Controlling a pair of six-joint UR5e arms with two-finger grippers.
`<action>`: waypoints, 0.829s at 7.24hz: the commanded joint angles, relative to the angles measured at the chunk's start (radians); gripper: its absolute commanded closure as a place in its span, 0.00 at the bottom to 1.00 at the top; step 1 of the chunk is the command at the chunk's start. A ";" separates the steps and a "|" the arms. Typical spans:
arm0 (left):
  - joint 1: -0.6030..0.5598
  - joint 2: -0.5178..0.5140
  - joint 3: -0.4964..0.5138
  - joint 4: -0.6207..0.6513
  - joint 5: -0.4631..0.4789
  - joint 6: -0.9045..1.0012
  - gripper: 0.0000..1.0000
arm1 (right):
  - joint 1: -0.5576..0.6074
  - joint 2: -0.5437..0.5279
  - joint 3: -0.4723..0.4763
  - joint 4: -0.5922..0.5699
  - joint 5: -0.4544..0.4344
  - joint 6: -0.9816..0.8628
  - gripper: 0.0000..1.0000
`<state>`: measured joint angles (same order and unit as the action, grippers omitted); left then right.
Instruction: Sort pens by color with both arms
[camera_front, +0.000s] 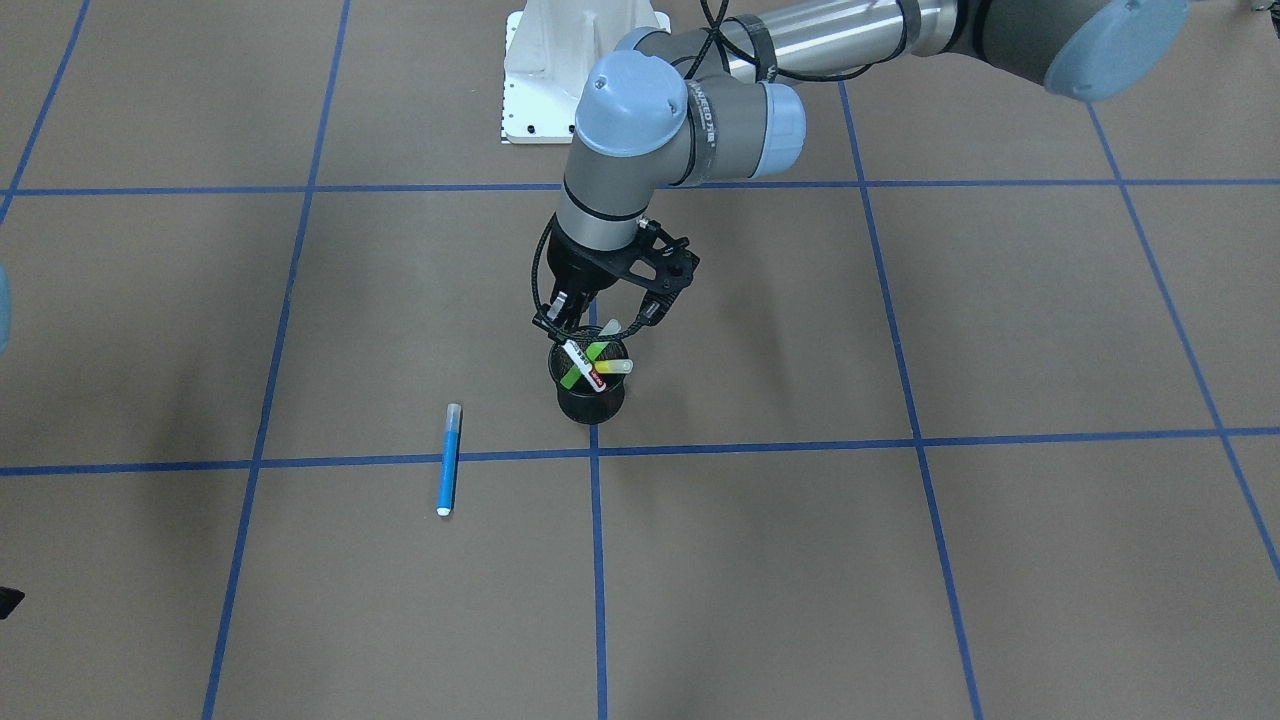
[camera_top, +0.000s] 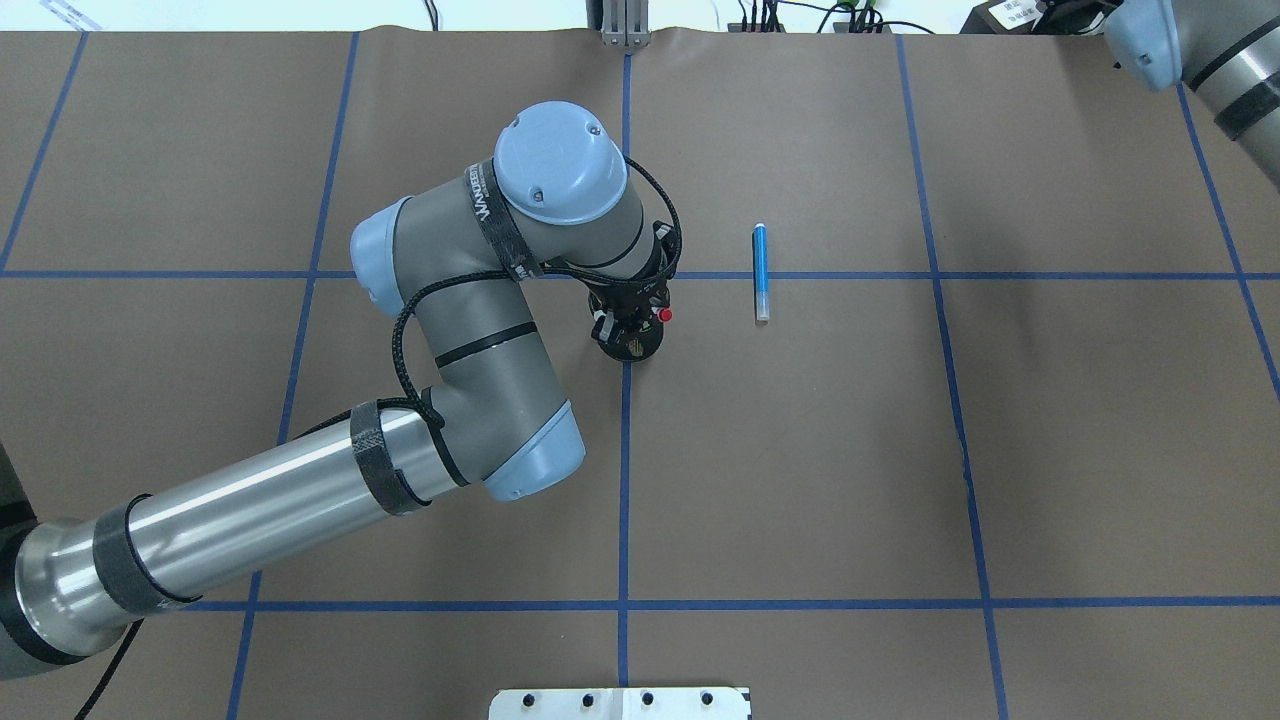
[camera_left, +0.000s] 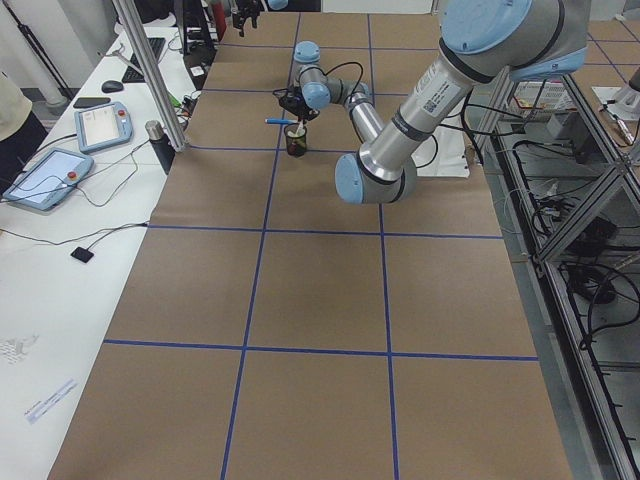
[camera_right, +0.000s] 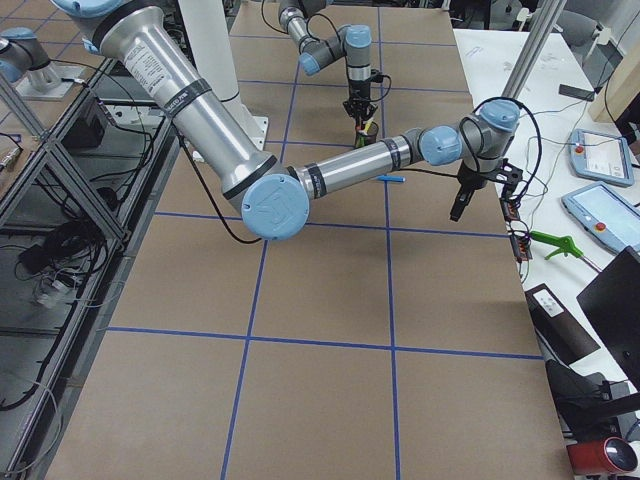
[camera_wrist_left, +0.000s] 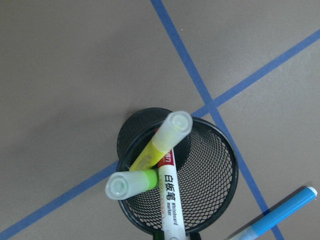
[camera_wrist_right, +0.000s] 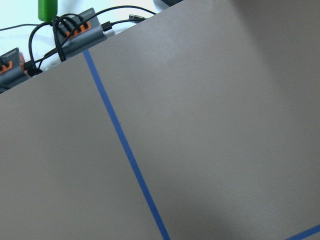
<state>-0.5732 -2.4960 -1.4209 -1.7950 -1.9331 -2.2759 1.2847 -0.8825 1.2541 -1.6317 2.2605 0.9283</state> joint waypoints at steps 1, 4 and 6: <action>-0.002 -0.001 -0.027 0.003 -0.004 0.003 1.00 | 0.008 -0.044 0.115 -0.095 -0.036 -0.014 0.03; -0.011 -0.020 -0.195 0.167 -0.012 0.030 1.00 | 0.013 -0.039 0.116 -0.099 -0.036 -0.014 0.02; -0.011 -0.064 -0.257 0.196 -0.017 0.039 1.00 | 0.027 -0.039 0.119 -0.103 -0.036 -0.014 0.01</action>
<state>-0.5842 -2.5291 -1.6348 -1.6278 -1.9460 -2.2450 1.3039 -0.9209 1.3710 -1.7331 2.2250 0.9143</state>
